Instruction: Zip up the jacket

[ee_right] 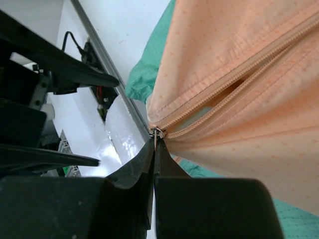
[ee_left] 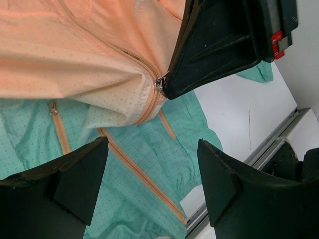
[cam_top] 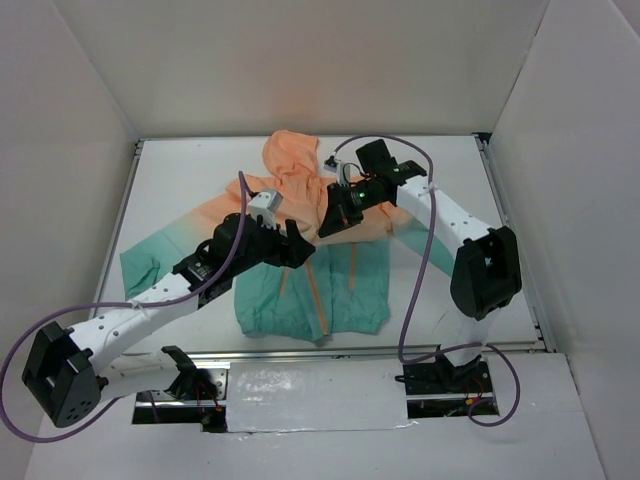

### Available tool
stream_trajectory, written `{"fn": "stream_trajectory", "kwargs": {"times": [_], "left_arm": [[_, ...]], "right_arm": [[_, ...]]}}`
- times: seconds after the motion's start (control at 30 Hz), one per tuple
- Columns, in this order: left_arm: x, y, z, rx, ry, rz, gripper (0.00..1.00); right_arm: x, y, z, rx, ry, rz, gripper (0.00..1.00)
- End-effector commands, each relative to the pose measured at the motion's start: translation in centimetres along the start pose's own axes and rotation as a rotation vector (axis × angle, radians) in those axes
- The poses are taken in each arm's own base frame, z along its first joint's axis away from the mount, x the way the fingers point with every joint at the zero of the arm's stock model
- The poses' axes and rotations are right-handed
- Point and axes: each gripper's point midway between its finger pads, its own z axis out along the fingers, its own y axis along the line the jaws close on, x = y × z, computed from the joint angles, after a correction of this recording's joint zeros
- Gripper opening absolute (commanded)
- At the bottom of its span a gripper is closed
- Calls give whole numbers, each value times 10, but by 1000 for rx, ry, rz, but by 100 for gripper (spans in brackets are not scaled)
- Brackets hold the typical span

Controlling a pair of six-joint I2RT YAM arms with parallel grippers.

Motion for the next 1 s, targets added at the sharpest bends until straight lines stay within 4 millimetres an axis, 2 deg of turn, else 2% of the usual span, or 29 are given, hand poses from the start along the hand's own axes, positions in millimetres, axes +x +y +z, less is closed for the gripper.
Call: {"fn": "stream_trajectory", "kwargs": {"times": [0.0, 0.03, 0.17, 0.37, 0.47, 0.5, 0.57, 0.6, 0.83, 0.9, 0.93, 0.97], "left_arm": [[-7, -14, 8, 96, -36, 61, 84], [0, -13, 12, 106, -14, 63, 86], [5, -22, 15, 175, -21, 63, 86], [12, -5, 31, 107, 12, 82, 83], [11, -2, 33, 114, -3, 92, 77], [11, -1, 35, 112, -5, 96, 70], [10, 5, 38, 80, -6, 104, 69], [11, 7, 40, 73, 3, 109, 63], [5, 12, 47, 53, -19, 132, 52], [5, 10, 47, 69, -25, 146, 39], [4, 9, 47, 75, -31, 150, 27], [4, 8, 47, 79, -33, 152, 8]], "right_arm": [[-6, 33, -14, -68, -35, -63, 0], [-6, 37, -12, -68, -33, -75, 0], [-10, 41, -12, -57, -50, -88, 0], [-3, 56, -16, -134, -27, -128, 0], [1, 57, -18, -140, -19, -135, 0], [4, 60, -17, -159, -7, -132, 0], [4, 62, -18, -170, -6, -143, 0], [5, 62, -19, -174, -7, -147, 0], [8, 71, -20, -234, -1, -169, 0], [9, 67, -16, -241, 14, -149, 0], [10, 69, -16, -254, 18, -147, 0], [10, 68, -15, -259, 19, -145, 0]]}}
